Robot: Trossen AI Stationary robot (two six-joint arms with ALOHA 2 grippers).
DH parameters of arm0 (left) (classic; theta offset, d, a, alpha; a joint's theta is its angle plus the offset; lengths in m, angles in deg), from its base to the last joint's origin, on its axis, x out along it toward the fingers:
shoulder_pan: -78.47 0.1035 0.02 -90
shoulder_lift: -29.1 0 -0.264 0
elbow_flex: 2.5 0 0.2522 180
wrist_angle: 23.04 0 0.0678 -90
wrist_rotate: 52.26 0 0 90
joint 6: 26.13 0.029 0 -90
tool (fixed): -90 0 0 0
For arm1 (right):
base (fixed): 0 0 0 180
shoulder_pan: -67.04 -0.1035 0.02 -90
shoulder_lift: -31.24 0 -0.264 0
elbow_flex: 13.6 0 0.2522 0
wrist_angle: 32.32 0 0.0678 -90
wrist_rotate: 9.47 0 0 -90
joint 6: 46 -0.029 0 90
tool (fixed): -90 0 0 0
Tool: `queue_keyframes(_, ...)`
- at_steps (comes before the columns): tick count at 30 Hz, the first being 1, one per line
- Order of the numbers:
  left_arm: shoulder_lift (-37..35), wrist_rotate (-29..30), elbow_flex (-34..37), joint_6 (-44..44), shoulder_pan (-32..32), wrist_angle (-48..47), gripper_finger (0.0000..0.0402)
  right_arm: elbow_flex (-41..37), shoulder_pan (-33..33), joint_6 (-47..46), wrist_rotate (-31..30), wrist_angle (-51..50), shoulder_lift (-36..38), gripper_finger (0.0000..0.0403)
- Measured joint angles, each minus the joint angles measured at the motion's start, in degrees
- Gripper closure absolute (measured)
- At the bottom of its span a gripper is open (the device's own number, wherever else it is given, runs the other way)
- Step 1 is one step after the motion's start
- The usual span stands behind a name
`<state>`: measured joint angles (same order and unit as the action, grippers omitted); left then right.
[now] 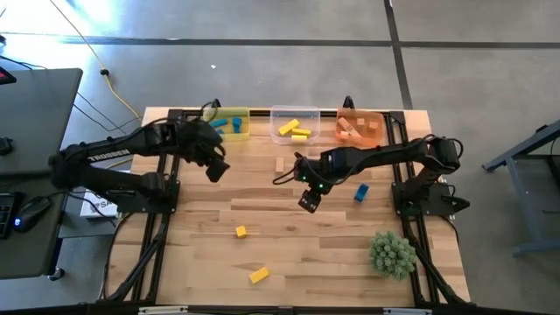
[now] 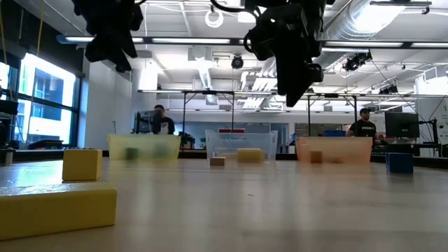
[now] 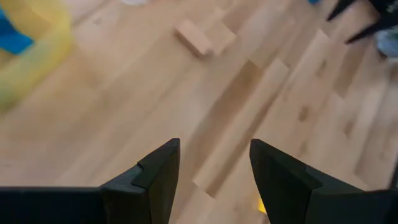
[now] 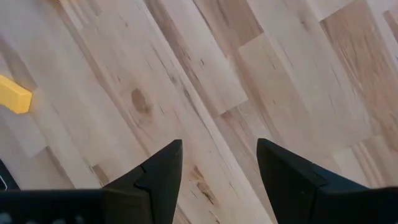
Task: Sort & place blocks by color
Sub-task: Put the yellow block into the transparent bin
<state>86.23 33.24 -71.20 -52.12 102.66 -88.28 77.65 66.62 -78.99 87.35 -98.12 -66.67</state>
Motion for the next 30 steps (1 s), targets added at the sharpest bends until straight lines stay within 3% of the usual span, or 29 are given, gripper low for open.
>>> queue_keyframes(6,0.00,0.82,0.00,-6.15,-9.08,0.02,0.0218,0.00,-0.13,0.50,-0.16,0.05,0.00,0.0208)
queue_keyframes(16,2.06,11.22,-0.02,-17.73,-25.05,0.28,0.0218,0.00,-0.13,3.28,-0.87,0.07,0.00,0.0208)
queue_keyframes(30,15.85,21.07,-0.02,-19.63,-41.46,3.65,0.0218,0.00,-0.11,3.43,-2.78,0.57,0.00,0.0208)
